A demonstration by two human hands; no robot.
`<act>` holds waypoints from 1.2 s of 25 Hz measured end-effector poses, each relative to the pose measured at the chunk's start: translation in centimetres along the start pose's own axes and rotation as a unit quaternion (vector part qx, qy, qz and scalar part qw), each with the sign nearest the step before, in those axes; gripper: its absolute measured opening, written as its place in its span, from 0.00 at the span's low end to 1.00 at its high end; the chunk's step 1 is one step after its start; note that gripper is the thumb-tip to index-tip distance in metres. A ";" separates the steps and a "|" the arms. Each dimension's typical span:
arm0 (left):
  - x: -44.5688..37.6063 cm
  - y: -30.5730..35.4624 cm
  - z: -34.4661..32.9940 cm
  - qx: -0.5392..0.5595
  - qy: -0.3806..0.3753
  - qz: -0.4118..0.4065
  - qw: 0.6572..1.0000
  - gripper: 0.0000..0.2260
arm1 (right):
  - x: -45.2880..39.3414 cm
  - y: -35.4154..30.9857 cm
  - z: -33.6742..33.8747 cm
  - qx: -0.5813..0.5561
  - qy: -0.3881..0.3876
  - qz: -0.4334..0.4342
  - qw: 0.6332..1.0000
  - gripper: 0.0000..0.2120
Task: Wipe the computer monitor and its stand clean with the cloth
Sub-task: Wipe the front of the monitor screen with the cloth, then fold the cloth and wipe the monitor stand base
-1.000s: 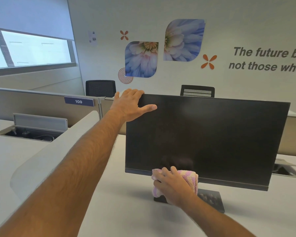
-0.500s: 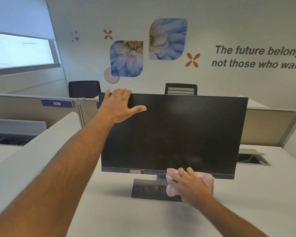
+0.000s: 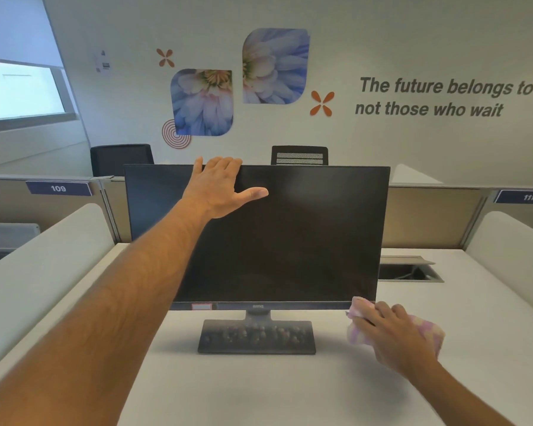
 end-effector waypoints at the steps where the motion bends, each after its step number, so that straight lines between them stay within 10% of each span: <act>1: -0.1 0.3 -0.1 0.000 0.001 0.001 1.000 0.48 | 0.5 0.9 -0.6 -0.005 -0.006 -0.016 1.000 0.37; 14: 0.0 0.0 -0.6 -0.006 0.002 0.010 1.000 0.49 | 3.2 4.3 -4.4 -0.136 -0.070 -0.219 0.964 0.24; 18: 0.9 0.4 -1.0 0.025 0.015 0.021 0.999 0.49 | 3.8 -0.1 -4.2 -0.557 -0.094 -0.275 0.778 0.12; 22: 5.2 4.3 -2.0 0.178 0.055 -0.064 0.980 0.38 | 2.7 -4.6 0.4 -0.725 -0.098 -0.260 0.630 0.08; 26: 12.6 5.4 -9.8 0.413 -0.060 0.068 0.906 0.30 | 1.6 -7.4 2.2 -0.799 -0.104 -0.259 0.532 0.11; 30: 23.2 6.1 -19.3 0.561 -0.226 0.381 0.699 0.35 | 1.0 -10.0 2.9 -0.847 -0.109 -0.243 0.460 0.18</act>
Point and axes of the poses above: each hand's wrist, its own x-axis away from the middle knuckle, its own z-axis out of the back of the hand, y = z × x, the point moved 10 cm from there along -x, towards the middle knuckle, and after that the axes turned 14 degrees about x, right-handed, at the moved point
